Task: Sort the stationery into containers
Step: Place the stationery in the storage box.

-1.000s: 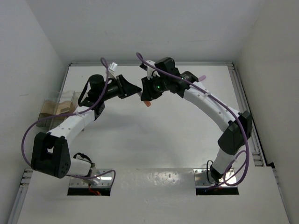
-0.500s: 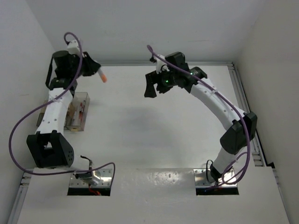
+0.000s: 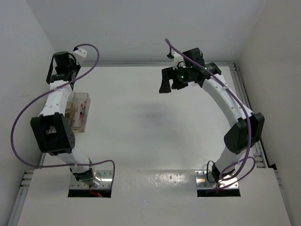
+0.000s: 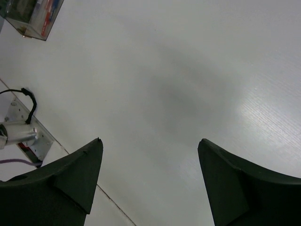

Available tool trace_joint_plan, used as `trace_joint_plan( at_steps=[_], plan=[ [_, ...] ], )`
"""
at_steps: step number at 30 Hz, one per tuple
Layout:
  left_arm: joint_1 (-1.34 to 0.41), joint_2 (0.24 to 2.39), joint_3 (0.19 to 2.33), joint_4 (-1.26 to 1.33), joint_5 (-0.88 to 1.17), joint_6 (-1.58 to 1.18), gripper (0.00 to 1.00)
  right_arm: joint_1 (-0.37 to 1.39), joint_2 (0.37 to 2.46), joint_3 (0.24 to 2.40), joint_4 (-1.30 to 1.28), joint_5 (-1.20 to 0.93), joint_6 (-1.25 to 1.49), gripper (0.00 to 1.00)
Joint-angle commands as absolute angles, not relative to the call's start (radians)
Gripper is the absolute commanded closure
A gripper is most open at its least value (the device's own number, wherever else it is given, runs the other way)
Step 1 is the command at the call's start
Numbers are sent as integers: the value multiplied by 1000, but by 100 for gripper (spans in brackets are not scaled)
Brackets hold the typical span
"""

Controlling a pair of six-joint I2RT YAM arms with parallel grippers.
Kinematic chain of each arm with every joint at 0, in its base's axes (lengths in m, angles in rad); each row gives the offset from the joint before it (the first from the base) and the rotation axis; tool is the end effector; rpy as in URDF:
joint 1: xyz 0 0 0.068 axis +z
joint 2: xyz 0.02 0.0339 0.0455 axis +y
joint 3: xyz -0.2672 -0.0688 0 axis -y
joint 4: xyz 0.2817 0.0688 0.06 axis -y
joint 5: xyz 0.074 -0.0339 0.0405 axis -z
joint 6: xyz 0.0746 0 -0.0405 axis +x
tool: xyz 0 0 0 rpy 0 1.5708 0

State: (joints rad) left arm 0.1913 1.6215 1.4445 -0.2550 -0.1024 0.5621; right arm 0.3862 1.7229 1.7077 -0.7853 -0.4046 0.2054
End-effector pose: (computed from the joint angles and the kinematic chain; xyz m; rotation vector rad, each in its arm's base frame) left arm 0.4462 0.0942 0.3278 0.3115 2.0250 0.5798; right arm 0.3987 0.1938 0.3310 -0.4176 2.3846 0.7584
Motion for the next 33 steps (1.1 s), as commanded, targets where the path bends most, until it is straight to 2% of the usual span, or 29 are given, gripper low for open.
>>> trace_joint_plan(
  at_steps=[1, 9, 20, 27, 29, 33],
  plan=[
    [225, 1684, 1534, -276, -146, 770, 100, 374, 1684, 1742, -822, -433, 179, 20],
    [319, 1762, 1557, -324, 62, 879, 100, 374, 1683, 1710, -811, -434, 178, 20],
    [405, 1881, 1623, -418, 305, 1046, 92, 373, 1694, 1712, -818, -422, 164, 20],
    [440, 1956, 1698, -498, 348, 1133, 92, 374, 1687, 1700, -824, -413, 155, 20],
    [445, 1963, 1704, -520, 357, 1150, 91, 373, 1689, 1700, -824, -413, 152, 19],
    [462, 1990, 1732, -555, 390, 1141, 81, 373, 1694, 1701, -822, -411, 152, 19]
  ],
)
